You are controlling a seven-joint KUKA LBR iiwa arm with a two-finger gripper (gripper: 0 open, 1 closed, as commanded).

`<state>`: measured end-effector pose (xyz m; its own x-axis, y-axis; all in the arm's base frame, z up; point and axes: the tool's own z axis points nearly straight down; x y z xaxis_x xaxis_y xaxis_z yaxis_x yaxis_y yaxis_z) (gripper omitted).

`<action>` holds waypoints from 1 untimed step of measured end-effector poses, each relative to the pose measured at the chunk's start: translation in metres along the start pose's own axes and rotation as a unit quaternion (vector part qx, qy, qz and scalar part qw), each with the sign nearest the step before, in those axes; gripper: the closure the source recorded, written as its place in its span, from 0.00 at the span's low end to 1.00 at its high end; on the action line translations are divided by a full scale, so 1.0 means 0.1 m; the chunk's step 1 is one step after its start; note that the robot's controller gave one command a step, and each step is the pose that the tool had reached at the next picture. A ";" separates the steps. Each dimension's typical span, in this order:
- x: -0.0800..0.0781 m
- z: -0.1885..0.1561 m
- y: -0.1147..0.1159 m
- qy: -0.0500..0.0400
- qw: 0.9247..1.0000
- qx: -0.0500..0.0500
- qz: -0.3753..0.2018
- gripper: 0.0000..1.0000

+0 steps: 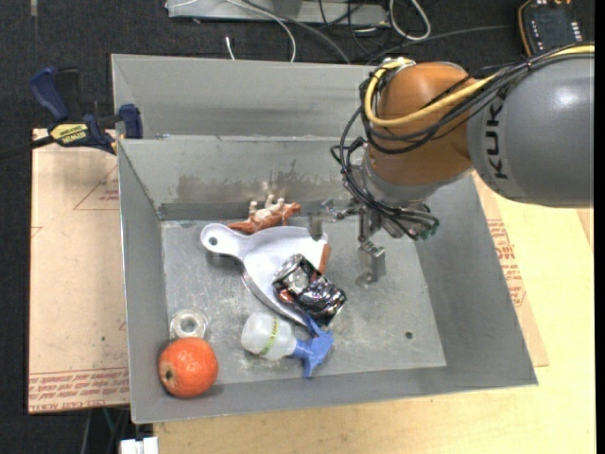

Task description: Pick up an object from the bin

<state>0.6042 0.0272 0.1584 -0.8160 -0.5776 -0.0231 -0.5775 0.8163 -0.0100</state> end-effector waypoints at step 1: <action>0.11 0.40 0.21 0.001 0.973 0.000 0.230 0.00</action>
Offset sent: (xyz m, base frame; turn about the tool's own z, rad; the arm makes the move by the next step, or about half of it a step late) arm 0.0433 0.0060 -0.0404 0.1666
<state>0.5841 0.0380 0.1177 -0.9883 -0.1508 -0.0232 -0.1509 0.9886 0.0014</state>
